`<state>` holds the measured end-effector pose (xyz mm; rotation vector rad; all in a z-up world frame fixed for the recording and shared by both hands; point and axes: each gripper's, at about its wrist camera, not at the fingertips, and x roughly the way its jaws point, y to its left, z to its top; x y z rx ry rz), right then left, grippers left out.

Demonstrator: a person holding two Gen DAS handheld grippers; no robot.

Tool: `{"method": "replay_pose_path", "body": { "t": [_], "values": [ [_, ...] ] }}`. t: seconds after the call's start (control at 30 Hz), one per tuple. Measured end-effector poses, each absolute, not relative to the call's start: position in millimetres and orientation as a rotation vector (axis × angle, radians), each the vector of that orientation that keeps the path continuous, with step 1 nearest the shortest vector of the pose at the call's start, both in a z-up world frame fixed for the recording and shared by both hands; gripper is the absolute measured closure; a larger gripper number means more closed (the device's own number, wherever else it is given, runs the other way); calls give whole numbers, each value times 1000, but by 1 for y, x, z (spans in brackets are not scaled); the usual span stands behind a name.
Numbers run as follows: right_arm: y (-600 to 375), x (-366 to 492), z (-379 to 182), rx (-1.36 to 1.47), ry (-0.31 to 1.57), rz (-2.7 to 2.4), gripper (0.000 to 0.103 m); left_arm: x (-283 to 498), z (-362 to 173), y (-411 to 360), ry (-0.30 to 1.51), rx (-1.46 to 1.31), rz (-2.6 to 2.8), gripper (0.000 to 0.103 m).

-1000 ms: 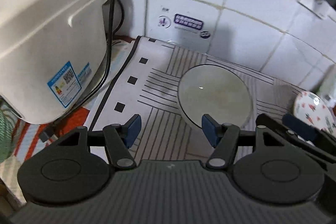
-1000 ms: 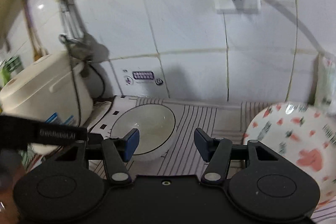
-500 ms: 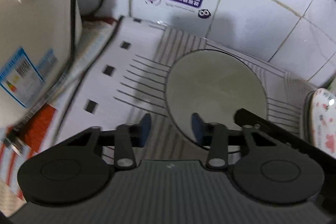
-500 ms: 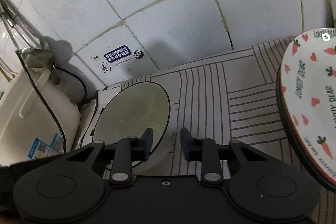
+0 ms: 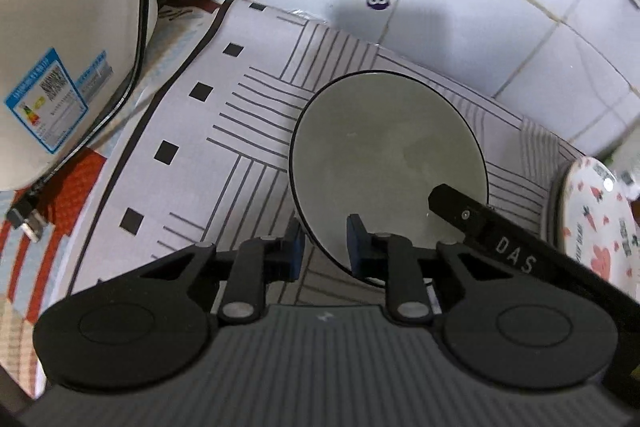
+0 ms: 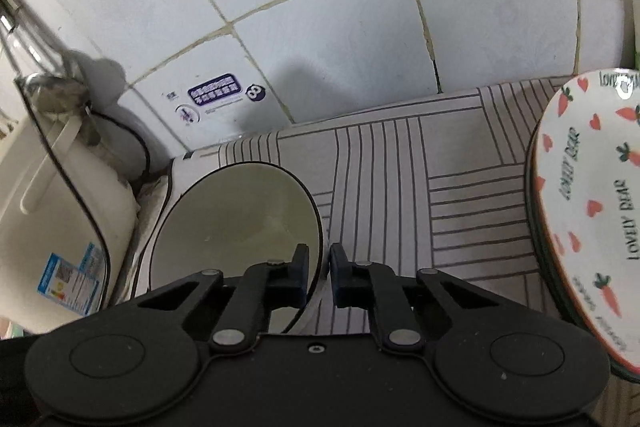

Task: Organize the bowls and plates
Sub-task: 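Lift the third white bowl and carry it toward the stacked bowls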

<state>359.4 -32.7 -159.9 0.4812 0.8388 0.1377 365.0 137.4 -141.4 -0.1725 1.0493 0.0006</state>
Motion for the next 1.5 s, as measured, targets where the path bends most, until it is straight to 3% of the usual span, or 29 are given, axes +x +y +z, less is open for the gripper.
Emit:
{"method": "replay_pose_path", "body": {
  "t": [0.8, 1.1, 1.5],
  "values": [
    [-131, 218, -72, 500, 801, 146, 89, 243, -44, 34, 1031, -33, -155, 82],
    [-173, 163, -53, 445, 742, 117, 88, 202, -34, -13, 1038, 0, -239, 83],
    [-223, 109, -72, 434, 673, 52, 88, 178, -50, -64, 1103, 22, -335, 83]
  ]
}}
